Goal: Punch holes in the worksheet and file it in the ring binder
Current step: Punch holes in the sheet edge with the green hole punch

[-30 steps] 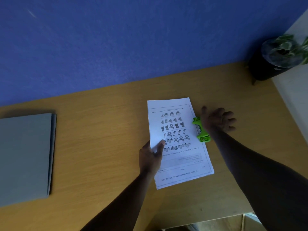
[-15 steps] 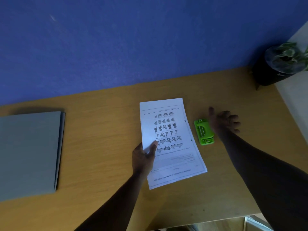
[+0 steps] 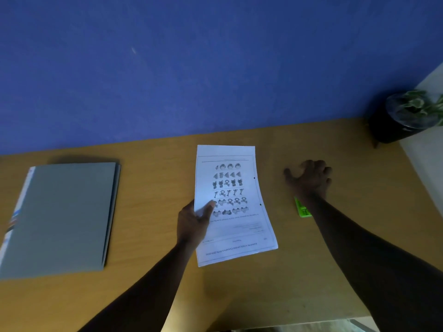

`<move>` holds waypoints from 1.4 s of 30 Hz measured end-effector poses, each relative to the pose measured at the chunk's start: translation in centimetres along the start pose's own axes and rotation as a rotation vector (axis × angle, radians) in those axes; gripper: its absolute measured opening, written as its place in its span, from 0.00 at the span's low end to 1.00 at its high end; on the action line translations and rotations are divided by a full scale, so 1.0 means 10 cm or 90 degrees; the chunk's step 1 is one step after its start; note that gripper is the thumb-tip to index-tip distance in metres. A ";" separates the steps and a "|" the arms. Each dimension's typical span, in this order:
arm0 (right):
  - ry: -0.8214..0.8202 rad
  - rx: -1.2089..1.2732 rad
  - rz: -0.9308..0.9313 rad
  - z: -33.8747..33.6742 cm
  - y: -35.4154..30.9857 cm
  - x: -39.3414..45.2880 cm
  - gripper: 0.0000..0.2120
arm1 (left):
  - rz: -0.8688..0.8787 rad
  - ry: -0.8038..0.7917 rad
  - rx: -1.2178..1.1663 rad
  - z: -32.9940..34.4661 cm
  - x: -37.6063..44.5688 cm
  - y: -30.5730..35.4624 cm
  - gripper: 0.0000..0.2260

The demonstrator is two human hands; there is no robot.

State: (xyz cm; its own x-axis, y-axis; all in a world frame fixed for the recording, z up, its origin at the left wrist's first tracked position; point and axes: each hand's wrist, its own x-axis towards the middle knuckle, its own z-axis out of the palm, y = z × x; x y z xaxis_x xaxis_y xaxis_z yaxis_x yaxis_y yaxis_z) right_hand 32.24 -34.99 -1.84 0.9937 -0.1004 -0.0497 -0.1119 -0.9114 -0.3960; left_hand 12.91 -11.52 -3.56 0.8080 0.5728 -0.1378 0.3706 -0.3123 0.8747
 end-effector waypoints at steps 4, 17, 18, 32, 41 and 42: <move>-0.026 0.061 -0.183 -0.02 -0.45 -0.13 0.21 | 0.003 -0.014 0.024 -0.18 0.04 0.02 0.15; -0.077 0.232 -0.637 -0.30 -1.95 -0.81 0.10 | 0.047 -0.043 0.123 -0.77 0.17 0.14 0.14; -0.070 0.219 -0.688 -0.29 -2.02 -0.89 0.10 | 0.052 -0.048 0.138 -0.80 0.19 0.15 0.13; -0.226 -0.216 -0.837 -0.42 -2.55 -1.29 0.13 | 0.200 -0.113 0.317 -1.23 0.37 0.31 0.15; -0.310 -0.214 -0.673 -0.46 -2.42 -1.22 0.12 | 0.193 -0.226 0.416 -1.44 0.46 0.39 0.17; -0.311 -0.209 -0.660 -0.45 -2.39 -1.20 0.13 | 0.178 -0.237 0.407 -1.47 0.48 0.39 0.17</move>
State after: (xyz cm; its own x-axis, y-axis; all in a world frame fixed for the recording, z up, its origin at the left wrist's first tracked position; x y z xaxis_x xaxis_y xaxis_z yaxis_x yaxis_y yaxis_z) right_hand 23.02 -13.79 12.38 0.4944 0.8418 -0.2168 0.8203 -0.5343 -0.2040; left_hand 11.49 1.11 5.99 0.9684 0.1526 -0.1971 0.2309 -0.8473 0.4783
